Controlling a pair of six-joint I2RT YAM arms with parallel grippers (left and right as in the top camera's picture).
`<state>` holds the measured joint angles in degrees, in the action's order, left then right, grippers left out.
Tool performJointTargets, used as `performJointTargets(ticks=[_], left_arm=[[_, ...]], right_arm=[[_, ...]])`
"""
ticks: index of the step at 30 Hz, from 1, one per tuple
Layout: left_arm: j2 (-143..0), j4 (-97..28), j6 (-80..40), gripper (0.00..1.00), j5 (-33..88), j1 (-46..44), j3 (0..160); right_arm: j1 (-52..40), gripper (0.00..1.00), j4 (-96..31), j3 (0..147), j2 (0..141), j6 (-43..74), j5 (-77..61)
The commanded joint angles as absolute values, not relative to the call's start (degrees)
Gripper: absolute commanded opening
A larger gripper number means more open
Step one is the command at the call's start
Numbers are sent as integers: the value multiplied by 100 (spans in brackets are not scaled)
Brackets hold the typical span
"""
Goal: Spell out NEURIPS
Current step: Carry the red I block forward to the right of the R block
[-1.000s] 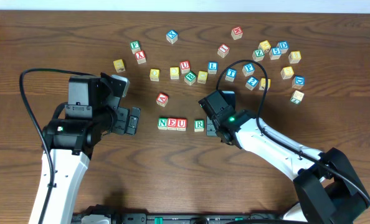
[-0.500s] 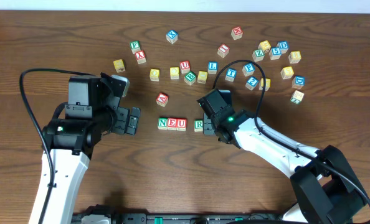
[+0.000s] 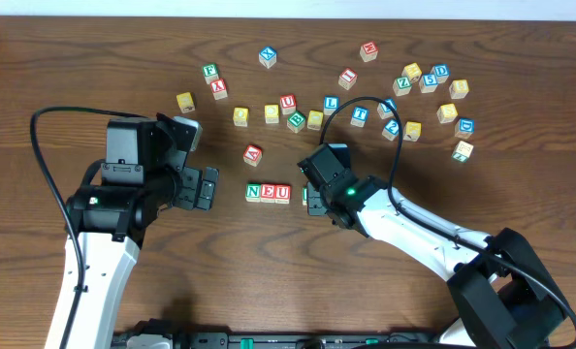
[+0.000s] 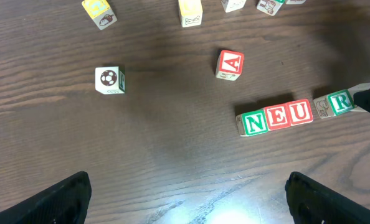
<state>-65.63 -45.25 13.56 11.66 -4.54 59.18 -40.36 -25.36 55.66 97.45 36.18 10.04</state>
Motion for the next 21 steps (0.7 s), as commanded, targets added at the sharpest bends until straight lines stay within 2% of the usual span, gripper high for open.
performJointTargets(ticks=[1, 21], left_arm=[[-6558, -4547, 1389, 98, 1111, -429, 6075], [-6558, -4604, 1389, 98, 1111, -429, 6075]], right_arm=[[-4086, 2, -2504, 5535, 9817, 3551, 1035], [-4261, 2, -2403, 5531, 9817, 3642, 993]])
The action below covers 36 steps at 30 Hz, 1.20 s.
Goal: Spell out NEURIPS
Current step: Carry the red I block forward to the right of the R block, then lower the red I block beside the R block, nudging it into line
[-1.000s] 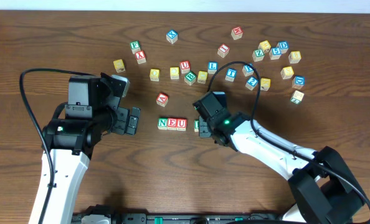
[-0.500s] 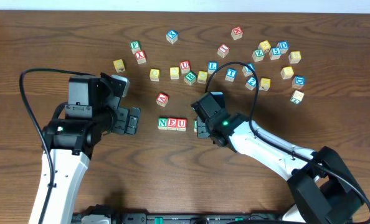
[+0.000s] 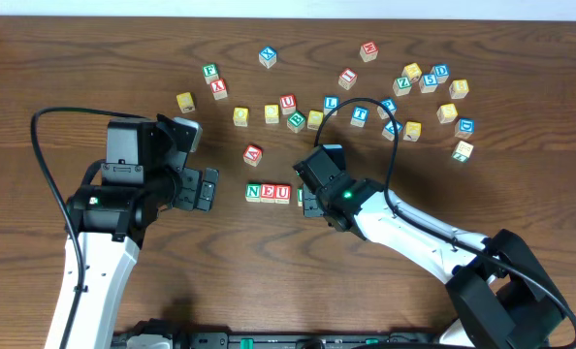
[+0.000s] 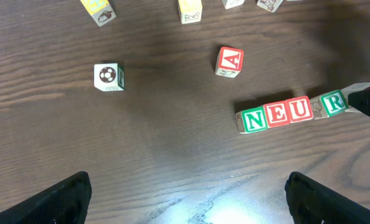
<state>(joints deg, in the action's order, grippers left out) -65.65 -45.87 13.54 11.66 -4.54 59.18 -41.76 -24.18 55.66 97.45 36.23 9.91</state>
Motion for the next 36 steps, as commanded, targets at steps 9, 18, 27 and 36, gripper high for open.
performJointTargets(ticks=[9, 18, 27, 36], left_arm=[[-6558, -4604, 1389, 98, 1111, -429, 6075], [-6558, -4604, 1389, 98, 1111, -429, 6075], [-6558, -4604, 1389, 98, 1111, -429, 6075], [-6558, -4604, 1389, 98, 1111, -429, 6075]], right_arm=[[-4362, 3, -2517, 5531, 9817, 3879, 1037], [-4362, 2, -2676, 5507, 9817, 4121, 1035], [-4510, 2, -2692, 5489, 9817, 4285, 978], [-4576, 3, -2639, 5489, 9817, 4305, 1127]])
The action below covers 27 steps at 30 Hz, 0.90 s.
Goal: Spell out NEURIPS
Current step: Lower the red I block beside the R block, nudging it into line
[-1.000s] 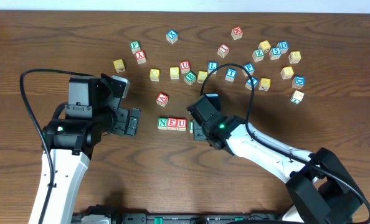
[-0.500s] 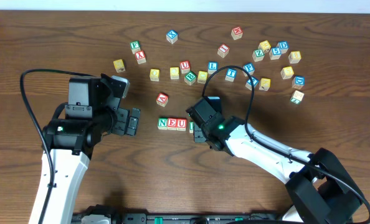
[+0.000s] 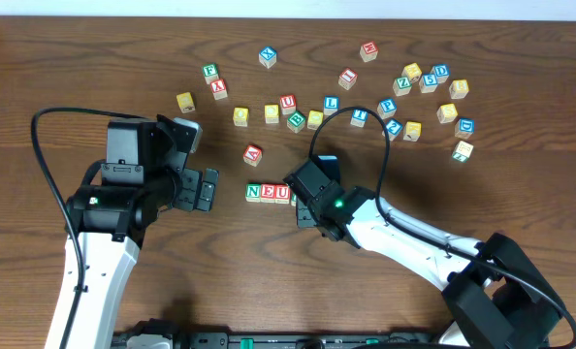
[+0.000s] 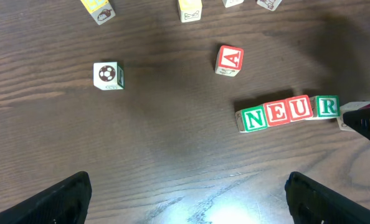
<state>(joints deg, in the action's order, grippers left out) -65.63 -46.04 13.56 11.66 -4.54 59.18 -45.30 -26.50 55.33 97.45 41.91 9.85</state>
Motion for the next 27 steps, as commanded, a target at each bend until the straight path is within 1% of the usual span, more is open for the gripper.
performJointTargets(ticks=[1, 15, 27], left_arm=[[-6558, -4604, 1391, 98, 1111, -429, 6075], [-6558, -4604, 1389, 98, 1111, -429, 6075], [-6558, -4604, 1389, 98, 1111, -429, 6075]], right_arm=[[-4576, 3, -2637, 5489, 9817, 4305, 1146], [-4574, 3, -2637, 5489, 9817, 4303, 1382], [-4582, 2, -2565, 5489, 9817, 4303, 1293]])
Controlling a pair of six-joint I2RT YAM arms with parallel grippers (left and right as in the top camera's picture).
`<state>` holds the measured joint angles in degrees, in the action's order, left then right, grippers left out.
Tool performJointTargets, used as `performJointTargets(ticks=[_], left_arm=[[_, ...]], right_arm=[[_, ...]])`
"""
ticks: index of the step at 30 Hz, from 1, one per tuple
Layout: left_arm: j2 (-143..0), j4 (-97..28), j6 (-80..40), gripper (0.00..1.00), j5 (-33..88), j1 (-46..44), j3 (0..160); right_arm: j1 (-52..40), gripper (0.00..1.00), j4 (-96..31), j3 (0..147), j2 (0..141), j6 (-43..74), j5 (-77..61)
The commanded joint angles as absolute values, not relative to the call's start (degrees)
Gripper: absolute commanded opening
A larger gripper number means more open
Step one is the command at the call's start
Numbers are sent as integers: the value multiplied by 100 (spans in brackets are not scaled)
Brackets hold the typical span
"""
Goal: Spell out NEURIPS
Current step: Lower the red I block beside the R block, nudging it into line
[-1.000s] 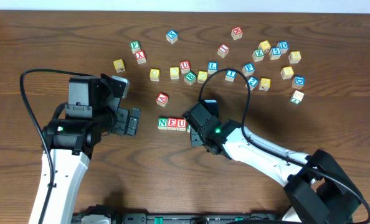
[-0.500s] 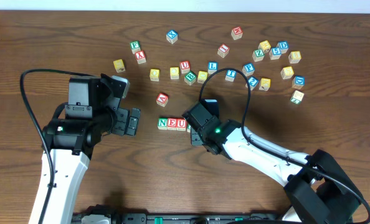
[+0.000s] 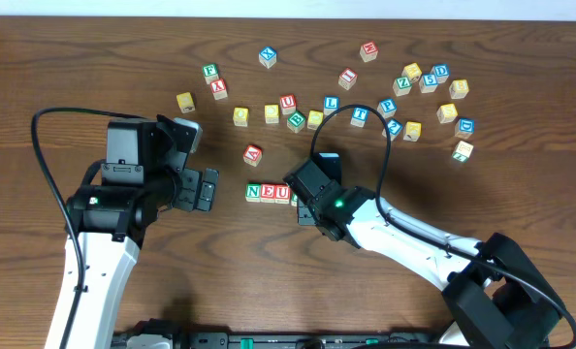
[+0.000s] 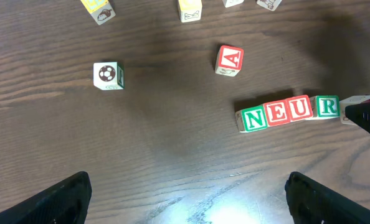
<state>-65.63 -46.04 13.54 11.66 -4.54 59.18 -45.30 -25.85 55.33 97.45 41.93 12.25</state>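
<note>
A row of blocks reads N (image 4: 255,119), E (image 4: 276,114), U (image 4: 299,109), R (image 4: 326,106) on the wooden table. In the overhead view N, E and U (image 3: 269,192) show, while my right gripper (image 3: 302,202) covers most of the R. That gripper's tip (image 4: 361,112) sits right at the R block's right side; how its jaws stand is hidden. To the left of the row my left gripper (image 3: 208,187) hangs open over bare wood (image 4: 188,199), holding nothing.
A red A block (image 4: 229,61) lies just behind the row, and a soccer-ball block (image 4: 106,74) sits further left. Several loose letter blocks are scattered across the back of the table (image 3: 366,97). The right arm stretches in from the front right.
The R block stays against the U. My right gripper's tip has shifted slightly at the R's right side. The left arm has not moved.
The R block was at my right gripper's tip, apart from N E U and tilted. Then it was closer to the U. Then it stood flush in the row, reading NEUR, as now. My left gripper stayed open and still.
</note>
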Motion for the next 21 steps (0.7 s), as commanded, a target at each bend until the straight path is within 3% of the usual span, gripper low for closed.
performJointTargets(ticks=[1, 21], left_arm=[[-6558, -4604, 1389, 98, 1111, -429, 6075], [-6558, -4604, 1389, 98, 1111, -429, 6075]], right_arm=[[-4584, 2, -2554, 5489, 9817, 4303, 1293], [-4587, 1, -2456, 5489, 9817, 4257, 1293]])
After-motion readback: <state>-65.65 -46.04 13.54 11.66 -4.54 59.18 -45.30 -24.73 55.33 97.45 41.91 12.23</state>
